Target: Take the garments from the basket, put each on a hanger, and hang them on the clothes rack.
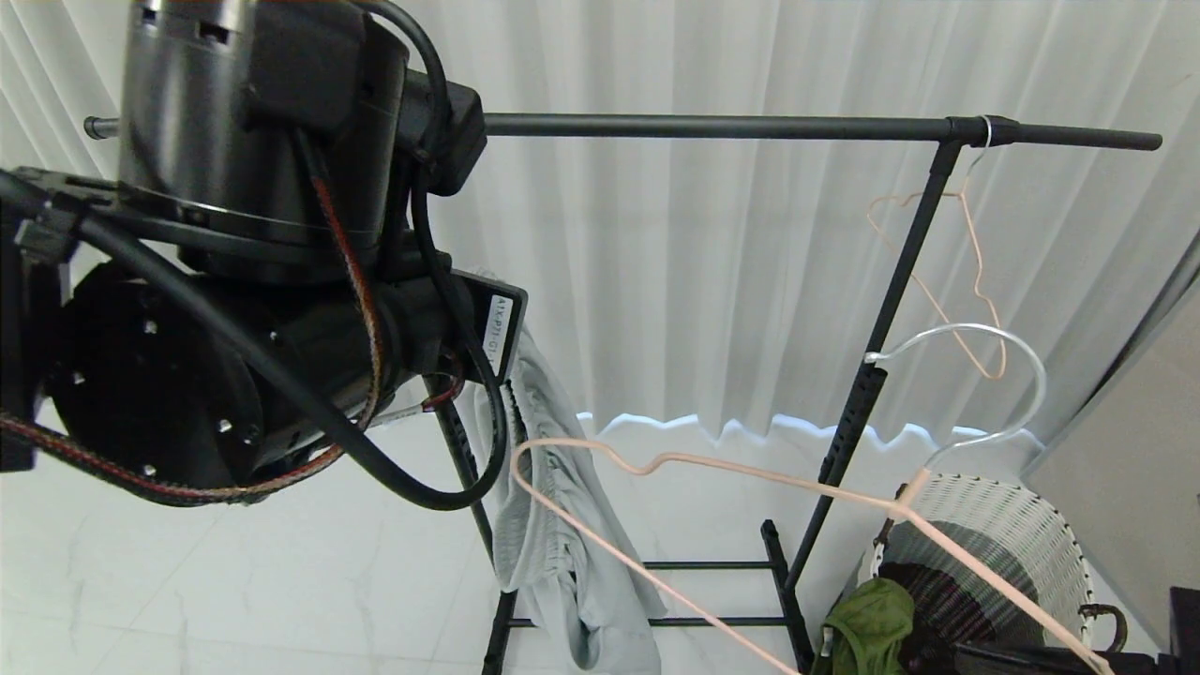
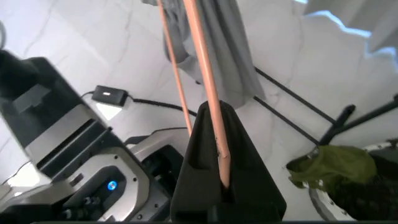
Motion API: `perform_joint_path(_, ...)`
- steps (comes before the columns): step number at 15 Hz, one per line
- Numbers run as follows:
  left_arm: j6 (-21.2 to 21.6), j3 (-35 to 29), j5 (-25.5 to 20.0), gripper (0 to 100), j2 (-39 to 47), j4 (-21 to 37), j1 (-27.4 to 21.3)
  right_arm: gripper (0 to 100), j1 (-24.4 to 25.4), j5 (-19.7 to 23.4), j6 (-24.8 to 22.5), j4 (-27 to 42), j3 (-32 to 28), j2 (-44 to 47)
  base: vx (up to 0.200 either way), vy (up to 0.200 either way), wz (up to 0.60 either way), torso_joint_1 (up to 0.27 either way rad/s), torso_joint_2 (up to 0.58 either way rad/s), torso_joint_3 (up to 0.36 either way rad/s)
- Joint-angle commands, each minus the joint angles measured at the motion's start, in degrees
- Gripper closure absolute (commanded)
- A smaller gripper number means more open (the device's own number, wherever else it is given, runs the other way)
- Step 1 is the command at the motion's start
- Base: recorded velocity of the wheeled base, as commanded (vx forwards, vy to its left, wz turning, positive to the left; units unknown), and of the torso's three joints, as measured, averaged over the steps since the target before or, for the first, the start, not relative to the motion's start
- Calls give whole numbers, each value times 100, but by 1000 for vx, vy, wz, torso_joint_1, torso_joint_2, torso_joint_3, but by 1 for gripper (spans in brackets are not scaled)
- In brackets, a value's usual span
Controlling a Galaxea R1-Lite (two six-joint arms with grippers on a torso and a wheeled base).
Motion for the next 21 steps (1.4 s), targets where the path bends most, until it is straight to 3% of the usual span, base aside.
perform_joint_path(1,-8,1,0,100,36,1,-20,100,-190,-78,18,-20,-30,210,0,0,0,0,0,0)
perform_joint_path(10,-8,89,9,100,123,10,-46,100,-673,-227,18,-899,-135,755,0,0,0,0,0,0)
perform_joint_path(16,-8,10,17,100,475,45,-28,100,-655,-386,10,-1479,-232,1300,0,0,0,0,0,0)
perform_joint_path(21,-122,-412,17,100,967,63,323,100,-242,-386,54,-1497,-223,1309,0,0,0,0,0,0)
